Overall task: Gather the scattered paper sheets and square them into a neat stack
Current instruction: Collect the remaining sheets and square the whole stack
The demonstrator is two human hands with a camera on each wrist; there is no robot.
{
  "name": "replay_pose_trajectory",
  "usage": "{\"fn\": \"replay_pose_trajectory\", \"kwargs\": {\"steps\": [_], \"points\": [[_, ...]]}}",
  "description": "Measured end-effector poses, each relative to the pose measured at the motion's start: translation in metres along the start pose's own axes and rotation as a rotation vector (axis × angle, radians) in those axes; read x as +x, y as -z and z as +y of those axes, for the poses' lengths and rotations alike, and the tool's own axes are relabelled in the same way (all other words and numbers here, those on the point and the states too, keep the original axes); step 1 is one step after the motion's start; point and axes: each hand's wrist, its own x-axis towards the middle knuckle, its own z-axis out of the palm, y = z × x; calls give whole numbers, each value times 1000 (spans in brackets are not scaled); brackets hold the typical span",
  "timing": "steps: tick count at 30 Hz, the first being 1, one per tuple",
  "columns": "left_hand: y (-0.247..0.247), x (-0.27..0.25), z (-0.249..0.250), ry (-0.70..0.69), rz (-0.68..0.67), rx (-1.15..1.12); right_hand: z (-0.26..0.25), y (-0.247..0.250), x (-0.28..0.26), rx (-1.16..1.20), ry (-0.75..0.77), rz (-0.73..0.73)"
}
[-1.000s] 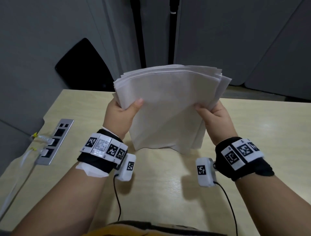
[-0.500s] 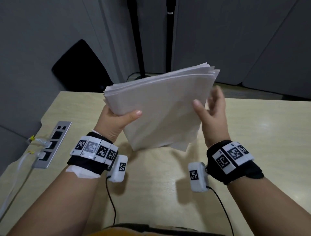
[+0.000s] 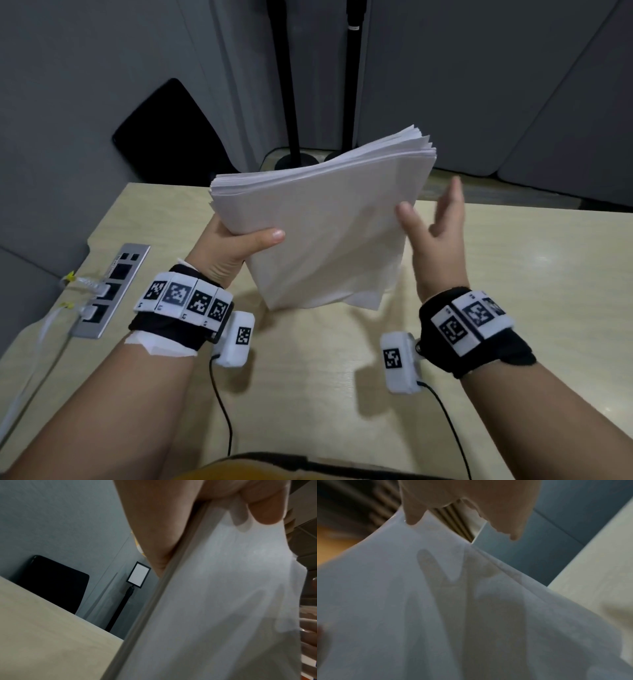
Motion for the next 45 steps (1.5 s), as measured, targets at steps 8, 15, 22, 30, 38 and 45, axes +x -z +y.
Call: {"fn": "replay_pose_trajectory", "kwargs": {"steps": [8,15,22,30,38,45], "points": [[-2,0,-4,46,157,88,-6,-6,3,-268,83,-166],[-22,0,14,-182,398,256,-27,-12,-6,-184,377,-32],[-15,-4,-4,-38,376,314,-7,-5,-8,-212,187,-171],[-17,-11,-3,-46,358,158,-7,2,-7,-48,175,-114],[-22,-14,-32,164,367,314,4,3,-12,-146,5,-174],[-19,-17,-21,124,231,274,-22,4,1,-16,88,-162]]}}
